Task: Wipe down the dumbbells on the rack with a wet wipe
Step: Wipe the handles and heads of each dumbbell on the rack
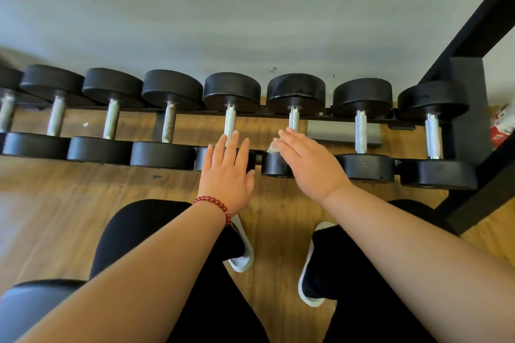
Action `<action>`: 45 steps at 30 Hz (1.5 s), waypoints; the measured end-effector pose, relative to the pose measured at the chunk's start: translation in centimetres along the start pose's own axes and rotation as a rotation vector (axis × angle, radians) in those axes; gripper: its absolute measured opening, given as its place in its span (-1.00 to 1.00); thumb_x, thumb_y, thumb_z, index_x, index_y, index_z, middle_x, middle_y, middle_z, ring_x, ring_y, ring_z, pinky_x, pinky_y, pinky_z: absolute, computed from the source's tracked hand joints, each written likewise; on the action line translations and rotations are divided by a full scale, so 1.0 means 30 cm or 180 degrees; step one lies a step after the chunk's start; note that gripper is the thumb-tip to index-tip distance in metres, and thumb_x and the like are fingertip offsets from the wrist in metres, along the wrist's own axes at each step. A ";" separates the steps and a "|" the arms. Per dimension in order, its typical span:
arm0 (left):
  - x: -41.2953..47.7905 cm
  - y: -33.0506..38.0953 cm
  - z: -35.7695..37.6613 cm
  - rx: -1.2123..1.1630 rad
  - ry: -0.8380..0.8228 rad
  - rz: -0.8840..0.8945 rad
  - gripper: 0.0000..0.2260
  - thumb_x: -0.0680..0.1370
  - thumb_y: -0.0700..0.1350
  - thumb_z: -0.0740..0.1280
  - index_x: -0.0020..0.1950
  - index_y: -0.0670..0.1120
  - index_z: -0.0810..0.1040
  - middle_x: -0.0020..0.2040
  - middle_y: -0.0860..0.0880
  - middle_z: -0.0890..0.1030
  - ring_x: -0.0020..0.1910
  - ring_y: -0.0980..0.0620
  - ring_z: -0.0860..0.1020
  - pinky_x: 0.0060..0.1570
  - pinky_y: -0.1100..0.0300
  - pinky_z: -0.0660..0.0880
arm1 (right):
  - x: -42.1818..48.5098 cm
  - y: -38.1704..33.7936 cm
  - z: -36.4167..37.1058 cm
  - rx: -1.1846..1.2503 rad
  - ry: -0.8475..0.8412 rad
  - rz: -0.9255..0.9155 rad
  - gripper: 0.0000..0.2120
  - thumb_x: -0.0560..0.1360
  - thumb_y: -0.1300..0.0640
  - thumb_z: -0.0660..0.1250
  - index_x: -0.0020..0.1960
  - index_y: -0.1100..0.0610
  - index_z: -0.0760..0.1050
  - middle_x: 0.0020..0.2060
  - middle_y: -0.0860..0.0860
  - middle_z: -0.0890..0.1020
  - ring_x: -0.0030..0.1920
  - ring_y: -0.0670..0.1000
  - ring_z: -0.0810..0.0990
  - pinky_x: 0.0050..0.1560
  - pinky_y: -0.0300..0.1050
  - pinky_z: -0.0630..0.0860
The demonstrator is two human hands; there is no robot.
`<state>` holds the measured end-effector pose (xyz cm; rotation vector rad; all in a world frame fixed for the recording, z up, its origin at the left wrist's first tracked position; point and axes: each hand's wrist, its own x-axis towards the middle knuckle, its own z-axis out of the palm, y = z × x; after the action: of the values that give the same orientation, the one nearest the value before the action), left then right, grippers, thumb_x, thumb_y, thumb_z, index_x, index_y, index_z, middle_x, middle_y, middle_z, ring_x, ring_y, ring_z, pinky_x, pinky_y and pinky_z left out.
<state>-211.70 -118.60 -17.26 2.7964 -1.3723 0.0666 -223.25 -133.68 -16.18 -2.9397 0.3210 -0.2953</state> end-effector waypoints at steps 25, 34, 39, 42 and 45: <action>0.447 -0.359 0.259 0.0195 0.0347 0.0050 -0.39 0.60 0.09 -0.09 0.55 -0.11 -0.25 0.59 -0.14 0.02 0.54 -0.13 -0.09 0.49 -0.14 -0.18 | 0.561 0.029 0.337 -0.0183 0.0471 -0.0070 -0.52 0.49 0.37 0.23 0.41 0.29 0.39 0.38 0.21 0.46 0.41 0.21 0.39 0.42 0.15 0.17; 0.544 -0.445 0.279 0.0095 0.0376 0.0297 -0.39 0.58 0.06 0.03 0.57 -0.14 -0.07 0.55 -0.19 0.19 0.52 -0.18 0.08 0.46 -0.21 0.04 | 0.685 0.044 0.408 -0.0270 0.0666 -0.0050 -0.55 0.51 0.31 0.06 0.35 0.29 0.46 0.32 0.19 0.52 0.35 0.20 0.47 0.38 0.16 0.23; 0.537 -0.475 0.284 0.0071 0.0290 0.0475 -0.40 0.57 0.04 0.07 0.56 -0.13 0.02 0.54 -0.19 0.22 0.51 -0.19 0.16 0.45 -0.23 0.12 | 0.664 0.009 0.442 -0.0182 0.0614 0.0077 -0.60 0.50 0.29 0.09 0.25 0.28 0.54 0.26 0.18 0.57 0.31 0.21 0.51 0.36 0.19 0.24; 0.524 -0.498 0.300 0.0054 0.0300 0.0602 -0.42 0.58 0.03 0.07 0.56 -0.13 0.06 0.53 -0.19 0.22 0.50 -0.20 0.19 0.44 -0.25 0.17 | 0.647 -0.029 0.473 -0.0163 0.0585 0.0136 -0.60 0.50 0.26 0.10 0.24 0.27 0.55 0.26 0.18 0.58 0.32 0.20 0.51 0.36 0.18 0.24; 0.513 -0.525 0.309 0.0115 0.0304 0.0717 -0.42 0.57 0.04 0.06 0.56 -0.13 0.06 0.53 -0.19 0.22 0.50 -0.19 0.17 0.44 -0.25 0.17 | 0.645 -0.072 0.486 -0.0197 0.0710 0.0228 -0.60 0.51 0.26 0.08 0.23 0.28 0.57 0.23 0.18 0.59 0.30 0.21 0.52 0.34 0.17 0.26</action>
<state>-189.60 -121.50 -25.82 2.6147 -1.6703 0.2281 -201.18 -133.91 -26.44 -2.9508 0.4720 -0.6157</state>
